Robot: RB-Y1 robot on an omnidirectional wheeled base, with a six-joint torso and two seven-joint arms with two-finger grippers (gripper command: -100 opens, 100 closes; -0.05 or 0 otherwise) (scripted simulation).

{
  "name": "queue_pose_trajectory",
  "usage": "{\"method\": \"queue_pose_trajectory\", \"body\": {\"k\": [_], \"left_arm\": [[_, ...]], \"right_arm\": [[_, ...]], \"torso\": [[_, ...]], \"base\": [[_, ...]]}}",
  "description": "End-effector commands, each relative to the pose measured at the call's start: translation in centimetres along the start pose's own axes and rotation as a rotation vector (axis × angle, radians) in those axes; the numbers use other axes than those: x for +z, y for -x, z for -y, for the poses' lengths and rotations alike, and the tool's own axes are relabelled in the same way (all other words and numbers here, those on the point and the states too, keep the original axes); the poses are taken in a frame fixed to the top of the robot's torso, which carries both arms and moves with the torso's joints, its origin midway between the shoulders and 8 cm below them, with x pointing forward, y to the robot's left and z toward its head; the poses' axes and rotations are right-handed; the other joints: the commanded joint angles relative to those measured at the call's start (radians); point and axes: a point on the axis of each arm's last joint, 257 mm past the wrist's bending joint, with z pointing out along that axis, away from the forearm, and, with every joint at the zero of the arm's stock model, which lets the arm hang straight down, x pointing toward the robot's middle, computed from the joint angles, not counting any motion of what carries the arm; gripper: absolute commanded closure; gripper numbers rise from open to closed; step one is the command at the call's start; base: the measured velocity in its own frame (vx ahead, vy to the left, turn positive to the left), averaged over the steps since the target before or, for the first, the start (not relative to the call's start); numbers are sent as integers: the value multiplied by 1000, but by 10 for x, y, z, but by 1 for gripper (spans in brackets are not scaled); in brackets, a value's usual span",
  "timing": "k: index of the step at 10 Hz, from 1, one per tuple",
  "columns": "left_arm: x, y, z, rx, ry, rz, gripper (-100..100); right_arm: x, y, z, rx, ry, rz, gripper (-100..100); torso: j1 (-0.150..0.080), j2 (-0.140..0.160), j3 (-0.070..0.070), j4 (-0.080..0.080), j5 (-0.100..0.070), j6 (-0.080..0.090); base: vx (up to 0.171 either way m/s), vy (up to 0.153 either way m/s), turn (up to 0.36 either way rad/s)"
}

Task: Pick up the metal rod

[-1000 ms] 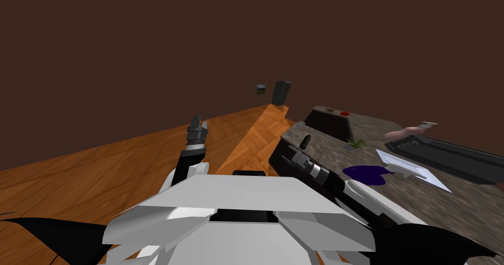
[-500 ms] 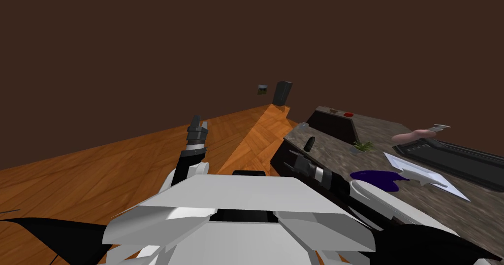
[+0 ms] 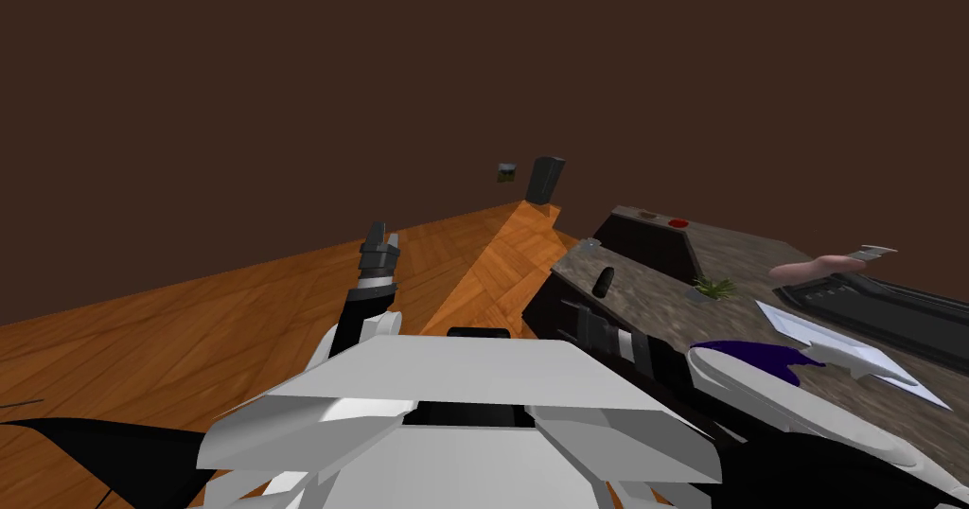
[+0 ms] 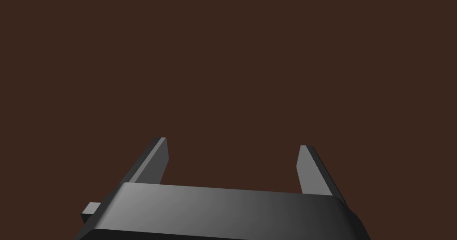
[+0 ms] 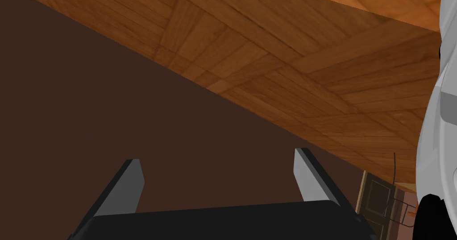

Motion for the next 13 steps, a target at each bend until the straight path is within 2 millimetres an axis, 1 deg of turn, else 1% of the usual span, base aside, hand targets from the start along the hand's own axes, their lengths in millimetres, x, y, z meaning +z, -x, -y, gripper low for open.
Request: {"method": "queue_pose_trajectory", "body": {"k": [1, 3, 4, 5, 6, 8, 9, 10, 11, 12, 13], "left_arm": [[0, 0, 0, 0, 0, 0, 0], [0, 0, 0, 0, 0, 0, 0], [0, 0, 0, 0, 0, 0, 0], [0, 0, 0, 0, 0, 0, 0], [0, 0, 0, 0, 0, 0, 0], [0, 0, 0, 0, 0, 0, 0], [0, 0, 0, 0, 0, 0, 0], [0, 0, 0, 0, 0, 0, 0], [0, 0, 0, 0, 0, 0, 0], [0, 0, 0, 0, 0, 0, 0], [0, 0, 0, 0, 0, 0, 0]], "right_arm": [[-2, -10, -6, -31, 32, -29, -100], [-21, -46, -25, -106, 132, -124, -100], [-22, -47, -25, -129, 152, -132, -100], [-33, -65, -33, -170, 206, -179, -100], [-34, -66, -33, -176, 212, -181, -100], [-59, -100, -45, -249, 318, -268, -100], [-60, -101, -44, -266, 333, -273, -100], [-74, -117, -47, -309, 391, -316, -100], [-74, -117, -47, -310, 392, -316, -100], [-89, -132, -49, -352, 449, -356, -100], [-89, -132, -49, -352, 449, -356, -100]], "torso": [[0, 0, 0, 0, 0, 0], [-1, 0, 0, 0, 0, 0], [-2, -3, -1, -1, -1, 0], [-3, -2, -1, 0, -1, 0], [-4, -2, -1, 0, -1, 0], [-4, -2, -1, 0, -1, 0], [-6, -6, -3, -1, -1, 0], [-6, -4, -3, -1, -2, 0], [-5, -3, -2, -1, -1, 0], [-5, -1, -1, 0, -1, 0], [-5, -2, -1, 0, -1, 0]], "base": [[51, 18, 17], [90, 5, 36], [81, -20, 28], [80, -27, 29], [68, -22, 21], [127, -46, 37], [118, -55, 35], [89, -51, 34], [69, -39, 15], [83, -50, 24], [79, -53, 24]]}}
